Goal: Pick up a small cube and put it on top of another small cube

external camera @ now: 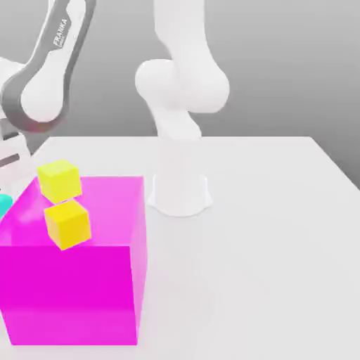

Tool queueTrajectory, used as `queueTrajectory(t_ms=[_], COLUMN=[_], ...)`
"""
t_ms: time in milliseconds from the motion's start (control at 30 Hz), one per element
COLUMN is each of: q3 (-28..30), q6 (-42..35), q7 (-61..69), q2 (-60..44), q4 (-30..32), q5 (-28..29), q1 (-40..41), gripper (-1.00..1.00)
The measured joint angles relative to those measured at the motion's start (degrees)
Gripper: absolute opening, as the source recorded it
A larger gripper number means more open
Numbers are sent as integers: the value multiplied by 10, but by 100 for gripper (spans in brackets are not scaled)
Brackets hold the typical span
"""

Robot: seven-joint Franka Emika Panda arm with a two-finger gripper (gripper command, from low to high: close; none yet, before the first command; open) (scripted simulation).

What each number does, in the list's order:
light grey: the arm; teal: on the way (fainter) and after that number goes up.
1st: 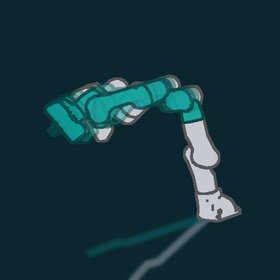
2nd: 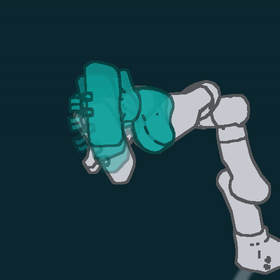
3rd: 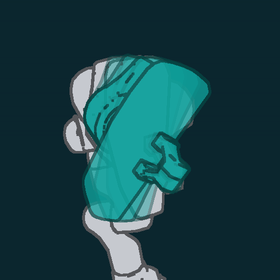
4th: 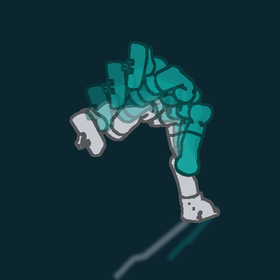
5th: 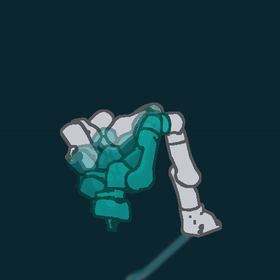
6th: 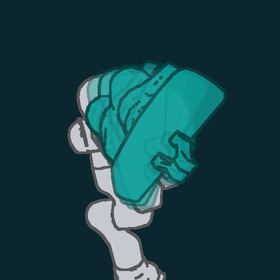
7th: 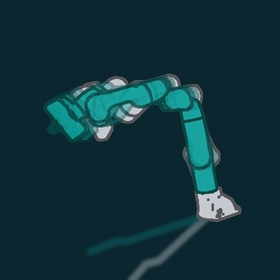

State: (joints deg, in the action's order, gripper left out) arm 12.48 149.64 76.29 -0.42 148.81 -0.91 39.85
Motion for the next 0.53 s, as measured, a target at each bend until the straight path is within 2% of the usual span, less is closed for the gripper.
queueTrajectory(t_ms=[400,433,533], q3=[-19,-22,-22], q6=[98,107,107], q7=[49,52,52], q2=[-95,-106,-106], q4=[6,7,7], q5=[-47,-52,-52], q1=[9,10,11], gripper=[-100,100,100])
